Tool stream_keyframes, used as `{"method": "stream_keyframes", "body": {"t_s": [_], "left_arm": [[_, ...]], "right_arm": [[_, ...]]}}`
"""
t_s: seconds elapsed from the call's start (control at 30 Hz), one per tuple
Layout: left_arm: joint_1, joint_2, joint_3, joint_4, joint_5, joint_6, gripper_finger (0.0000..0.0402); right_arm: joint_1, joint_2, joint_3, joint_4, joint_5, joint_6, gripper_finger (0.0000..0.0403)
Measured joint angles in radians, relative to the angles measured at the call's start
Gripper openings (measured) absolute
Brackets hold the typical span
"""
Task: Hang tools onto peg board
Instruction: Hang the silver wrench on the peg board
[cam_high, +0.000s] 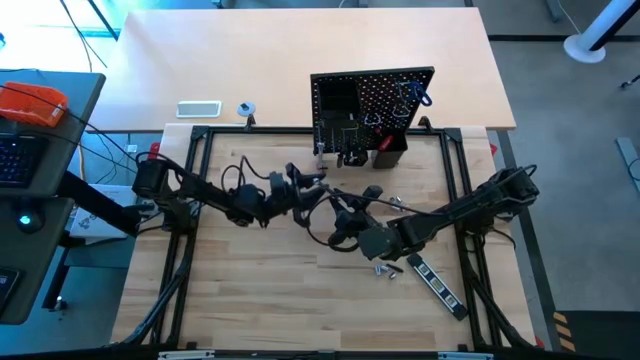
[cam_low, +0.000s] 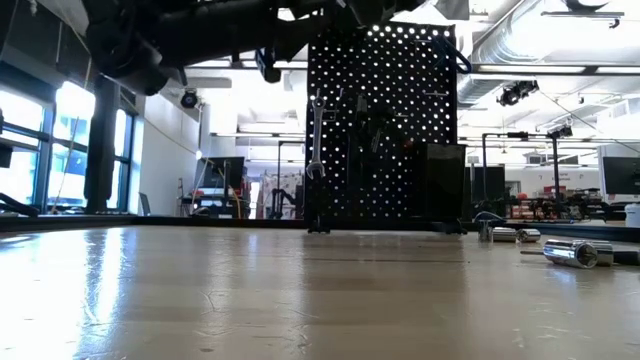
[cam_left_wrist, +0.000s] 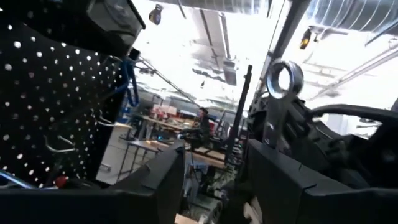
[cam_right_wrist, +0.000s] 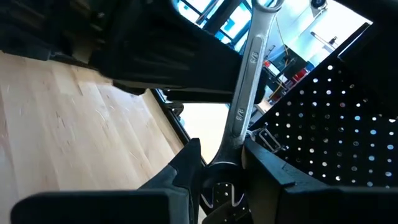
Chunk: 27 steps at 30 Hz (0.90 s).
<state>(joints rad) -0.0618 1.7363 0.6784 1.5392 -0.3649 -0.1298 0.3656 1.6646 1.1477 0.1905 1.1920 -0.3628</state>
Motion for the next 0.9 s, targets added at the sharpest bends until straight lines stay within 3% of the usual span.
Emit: {"method": "stream_keyframes", "body": {"t_s": [0.4, 0.53, 0.9], "left_arm": [[0.010, 0.000, 0.035, -0.057, -0.004, 0.024, 0.0164], [0.012, -0.002, 0.016, -0.120, -0.023, 0.053, 0.0164], [0.015, -0.051, -0.065, -0.025, 0.052, 0.053, 0.0164]], "right_arm": [[0.000, 0.001, 0.000, -0.006, -0.007, -0.005, 0.0080], [0.004, 0.002, 0.000, -0.006, 0.034, -0.017, 0.0080], [0.008, 0.002, 0.000, -0.007, 0.088, -0.057, 0.0080]]}}
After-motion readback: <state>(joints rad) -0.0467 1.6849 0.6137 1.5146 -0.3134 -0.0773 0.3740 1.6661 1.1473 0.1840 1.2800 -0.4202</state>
